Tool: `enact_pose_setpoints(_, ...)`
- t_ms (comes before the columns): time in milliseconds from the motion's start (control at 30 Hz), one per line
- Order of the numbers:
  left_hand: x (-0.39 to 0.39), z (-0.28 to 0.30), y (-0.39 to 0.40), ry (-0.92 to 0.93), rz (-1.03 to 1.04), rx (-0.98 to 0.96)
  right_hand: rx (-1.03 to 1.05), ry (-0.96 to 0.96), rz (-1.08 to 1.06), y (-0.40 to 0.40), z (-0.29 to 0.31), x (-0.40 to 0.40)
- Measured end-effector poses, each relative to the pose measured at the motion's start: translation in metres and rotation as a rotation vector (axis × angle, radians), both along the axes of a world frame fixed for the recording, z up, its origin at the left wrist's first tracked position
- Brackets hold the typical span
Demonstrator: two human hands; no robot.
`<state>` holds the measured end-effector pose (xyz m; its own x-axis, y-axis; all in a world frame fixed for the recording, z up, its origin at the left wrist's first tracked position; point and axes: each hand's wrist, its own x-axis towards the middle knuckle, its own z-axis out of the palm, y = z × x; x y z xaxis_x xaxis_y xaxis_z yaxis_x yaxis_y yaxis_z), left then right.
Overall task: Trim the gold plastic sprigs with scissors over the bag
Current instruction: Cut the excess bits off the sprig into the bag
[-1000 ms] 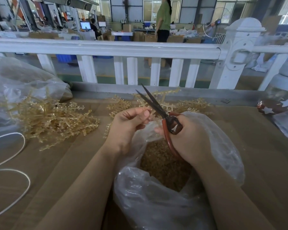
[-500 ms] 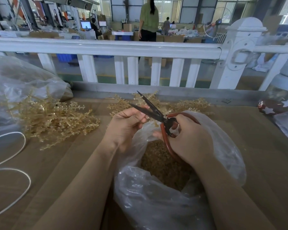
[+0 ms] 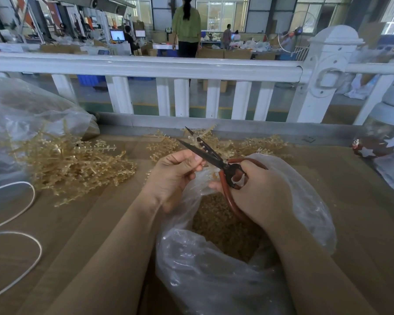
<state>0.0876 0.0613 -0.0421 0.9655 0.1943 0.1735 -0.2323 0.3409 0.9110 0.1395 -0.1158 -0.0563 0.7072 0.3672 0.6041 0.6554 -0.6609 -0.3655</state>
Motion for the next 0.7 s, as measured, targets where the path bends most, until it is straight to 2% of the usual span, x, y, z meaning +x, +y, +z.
enact_pose_setpoints(700, 0.0032, -0.0033, 0.0014, -0.029, 0.027, -0.018, -0.037, 0.018, -0.041, 0.001, -0.0022, 0.0047)
